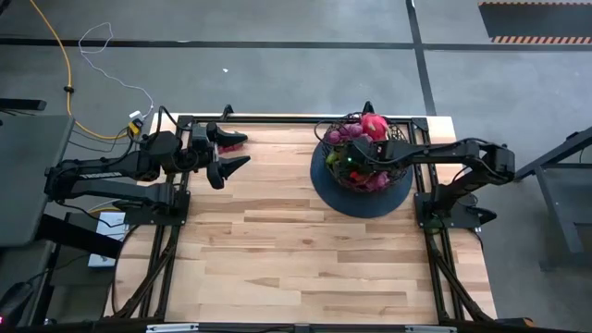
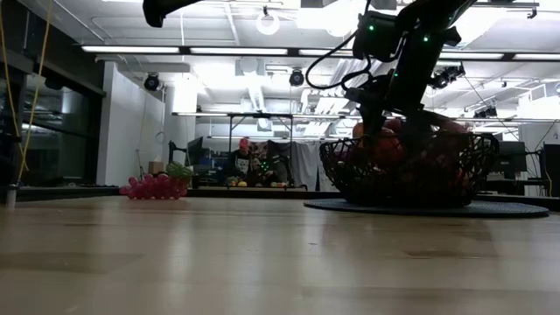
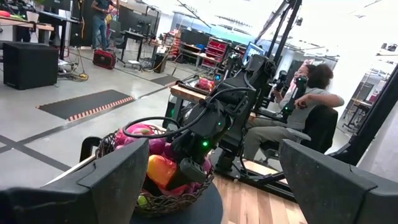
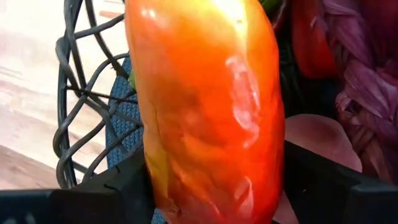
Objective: Build produce basket
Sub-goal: Put the mango into the wire basket, then put the grapes into the wire basket
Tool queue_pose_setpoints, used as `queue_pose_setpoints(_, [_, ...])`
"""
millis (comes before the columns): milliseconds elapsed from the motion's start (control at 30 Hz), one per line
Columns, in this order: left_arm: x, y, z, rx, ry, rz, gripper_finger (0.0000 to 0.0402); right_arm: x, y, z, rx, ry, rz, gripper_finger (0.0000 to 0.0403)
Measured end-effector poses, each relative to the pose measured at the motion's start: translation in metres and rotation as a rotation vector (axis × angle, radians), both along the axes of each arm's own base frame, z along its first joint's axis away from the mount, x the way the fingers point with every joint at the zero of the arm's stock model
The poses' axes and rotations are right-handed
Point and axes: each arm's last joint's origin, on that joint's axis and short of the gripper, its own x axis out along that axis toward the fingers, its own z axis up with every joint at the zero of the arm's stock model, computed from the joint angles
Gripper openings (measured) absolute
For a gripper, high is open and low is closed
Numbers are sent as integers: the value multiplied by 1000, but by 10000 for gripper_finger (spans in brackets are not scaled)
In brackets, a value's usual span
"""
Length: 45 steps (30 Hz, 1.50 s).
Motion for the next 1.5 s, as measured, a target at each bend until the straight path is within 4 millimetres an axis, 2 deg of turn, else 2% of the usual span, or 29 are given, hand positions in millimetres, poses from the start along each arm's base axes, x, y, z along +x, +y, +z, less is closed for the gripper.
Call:
queue_pose_setpoints(300, [0,0,0,0,0,0,345,-1,0,0,-2,17,28,392])
queue_pose_setpoints(433, [0,0,0,0,0,0,345,-2,1,3,-3,10,28,381])
queue_pose_setpoints(567, [0,0,0,0,-1,-1,345,-6,2,15,-26,-42,48,377])
queue_pose_setpoints(700, [0,0,0,0,-1,-1,345,-14,4,37,-87,-134,91,376])
queue_pose_setpoints(967, [0,0,0,0,-1,-1,345,-30,8,88,-245,-452,98,376])
queue_pose_setpoints(1167, [0,0,0,0,-1,-1,345,-23,11,112,-363,-647,178,376])
queue_pose_setpoints(1367, [0,0,0,0,-1,-1,345,-13,14,119,-472,-701,287,376])
queue_pose_setpoints(1500, [0,0,0,0,-1,-1,345,-9,16,127,-520,-763,421,376])
